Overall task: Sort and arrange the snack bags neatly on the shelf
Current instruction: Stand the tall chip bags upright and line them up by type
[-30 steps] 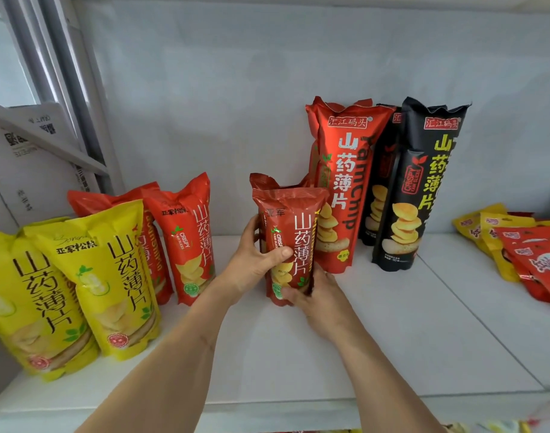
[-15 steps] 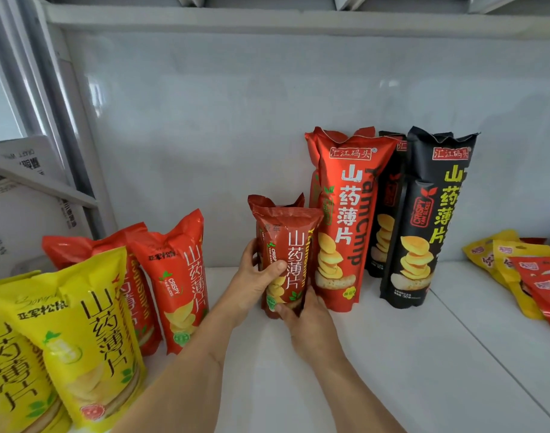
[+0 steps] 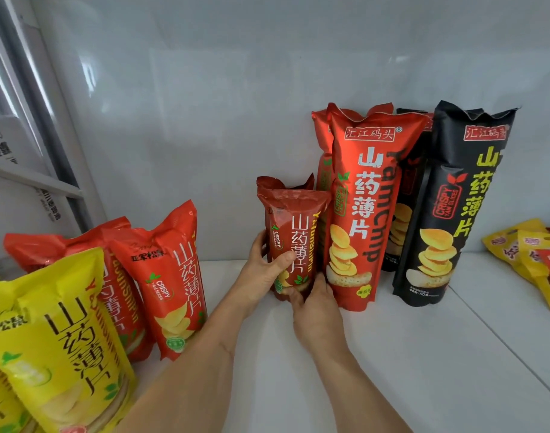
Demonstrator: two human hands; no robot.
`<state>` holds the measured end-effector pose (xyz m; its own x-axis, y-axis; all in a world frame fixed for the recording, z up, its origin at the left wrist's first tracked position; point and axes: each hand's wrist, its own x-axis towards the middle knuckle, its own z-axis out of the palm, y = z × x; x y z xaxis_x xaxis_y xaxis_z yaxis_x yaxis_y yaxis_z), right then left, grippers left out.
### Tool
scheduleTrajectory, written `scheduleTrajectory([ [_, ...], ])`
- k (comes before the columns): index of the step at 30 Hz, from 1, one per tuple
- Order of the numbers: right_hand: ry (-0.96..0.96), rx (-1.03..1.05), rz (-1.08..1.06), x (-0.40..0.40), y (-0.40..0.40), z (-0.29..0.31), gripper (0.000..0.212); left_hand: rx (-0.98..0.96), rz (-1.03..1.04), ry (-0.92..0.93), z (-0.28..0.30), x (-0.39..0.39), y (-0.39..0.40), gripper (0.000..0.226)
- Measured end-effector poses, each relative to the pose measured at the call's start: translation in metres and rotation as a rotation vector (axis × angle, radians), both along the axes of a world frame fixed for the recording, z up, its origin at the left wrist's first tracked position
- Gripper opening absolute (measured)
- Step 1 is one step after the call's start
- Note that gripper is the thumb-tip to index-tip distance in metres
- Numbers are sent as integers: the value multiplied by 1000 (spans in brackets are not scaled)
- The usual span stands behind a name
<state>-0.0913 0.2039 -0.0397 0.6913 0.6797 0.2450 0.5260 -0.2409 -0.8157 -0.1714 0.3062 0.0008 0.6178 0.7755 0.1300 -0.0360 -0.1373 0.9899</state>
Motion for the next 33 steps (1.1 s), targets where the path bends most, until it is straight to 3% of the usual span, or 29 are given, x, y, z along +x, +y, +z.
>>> scheduleTrajectory([
  [7, 27, 97, -38, -3, -4, 0, 55, 0, 30, 58, -4, -5, -6, 118],
  [13, 38, 97, -24, -11, -15, 9, 46, 48, 113, 149, 6, -19, -29, 107],
  [18, -187, -76, 17, -26, -35, 12, 31, 254, 235, 330, 1, -43, -49, 75],
  [24, -469, -223, 110, -53, -62, 18, 34, 505, 313, 486, -2, -80, -82, 47],
  [33, -531, -196, 231, -89, -93, 22, 36, 608, 360, 496, -2, -141, -134, 38],
])
